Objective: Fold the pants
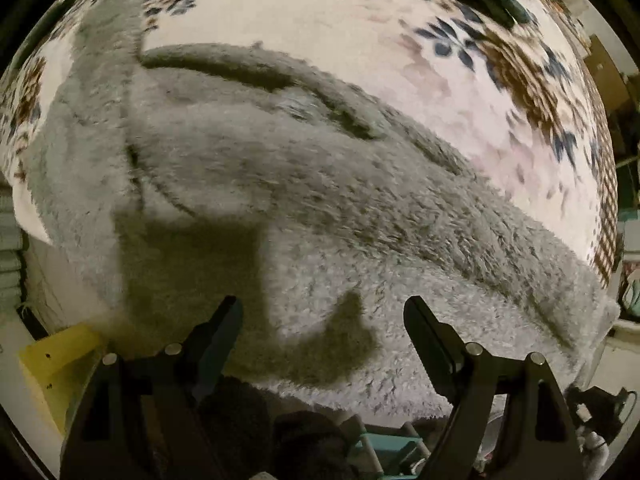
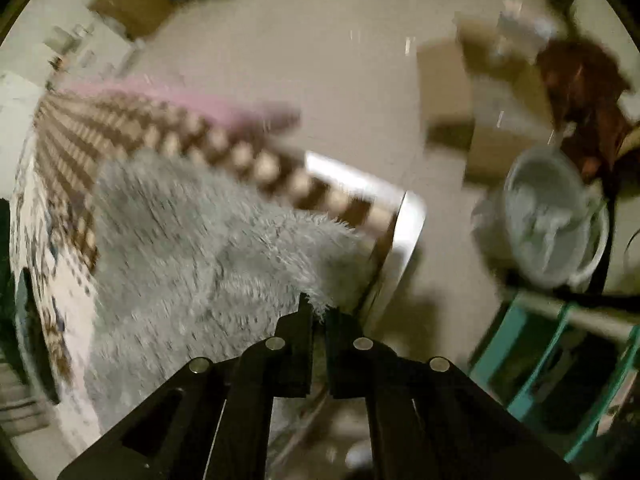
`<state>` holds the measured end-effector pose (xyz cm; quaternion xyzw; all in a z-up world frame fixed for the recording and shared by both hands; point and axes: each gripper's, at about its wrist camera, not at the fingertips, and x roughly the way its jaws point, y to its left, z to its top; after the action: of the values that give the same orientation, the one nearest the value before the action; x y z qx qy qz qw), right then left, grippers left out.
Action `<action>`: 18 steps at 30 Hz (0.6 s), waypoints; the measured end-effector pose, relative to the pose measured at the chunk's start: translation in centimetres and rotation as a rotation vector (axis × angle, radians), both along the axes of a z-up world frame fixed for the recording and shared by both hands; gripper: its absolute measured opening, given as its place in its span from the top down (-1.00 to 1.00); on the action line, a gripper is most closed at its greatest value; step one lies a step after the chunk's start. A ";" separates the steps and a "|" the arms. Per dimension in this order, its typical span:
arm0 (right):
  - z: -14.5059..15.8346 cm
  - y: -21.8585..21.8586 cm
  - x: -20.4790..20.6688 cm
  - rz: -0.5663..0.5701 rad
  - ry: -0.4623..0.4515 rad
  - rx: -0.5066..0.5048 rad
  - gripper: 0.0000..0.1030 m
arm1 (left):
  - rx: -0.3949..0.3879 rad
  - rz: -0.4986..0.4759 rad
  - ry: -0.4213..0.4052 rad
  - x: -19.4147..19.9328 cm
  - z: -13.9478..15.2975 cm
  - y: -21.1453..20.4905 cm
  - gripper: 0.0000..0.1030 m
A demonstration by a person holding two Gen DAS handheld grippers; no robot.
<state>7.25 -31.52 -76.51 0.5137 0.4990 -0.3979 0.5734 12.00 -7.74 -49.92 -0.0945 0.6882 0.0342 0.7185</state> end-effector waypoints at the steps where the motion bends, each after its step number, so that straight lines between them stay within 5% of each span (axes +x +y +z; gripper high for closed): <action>1: 0.6 0.5 0.5 0.010 -0.003 0.004 0.69 | -0.015 0.017 -0.002 0.1 0.6 0.7 -0.59; 3: 2.3 2.3 1.9 0.046 -0.040 -0.005 0.20 | -0.029 0.040 -0.016 0.7 2.0 2.8 -0.59; 5: 4.1 5.5 3.4 0.094 -0.074 -0.006 -0.02 | -0.018 0.058 -0.047 2.0 3.9 5.2 -0.59; 12: 4.3 24.0 11.8 0.292 -0.150 0.199 -0.25 | 0.104 0.098 -0.131 8.6 7.4 14.5 -0.59; 18: 0.7 36.1 16.3 0.289 -0.129 0.333 -0.49 | 0.158 0.065 -0.108 15.9 6.1 18.7 -0.59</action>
<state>23.60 4.62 -75.83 0.5487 0.5885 -0.1900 0.5625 27.85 10.94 -43.78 -0.0614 0.6403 0.1063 0.7583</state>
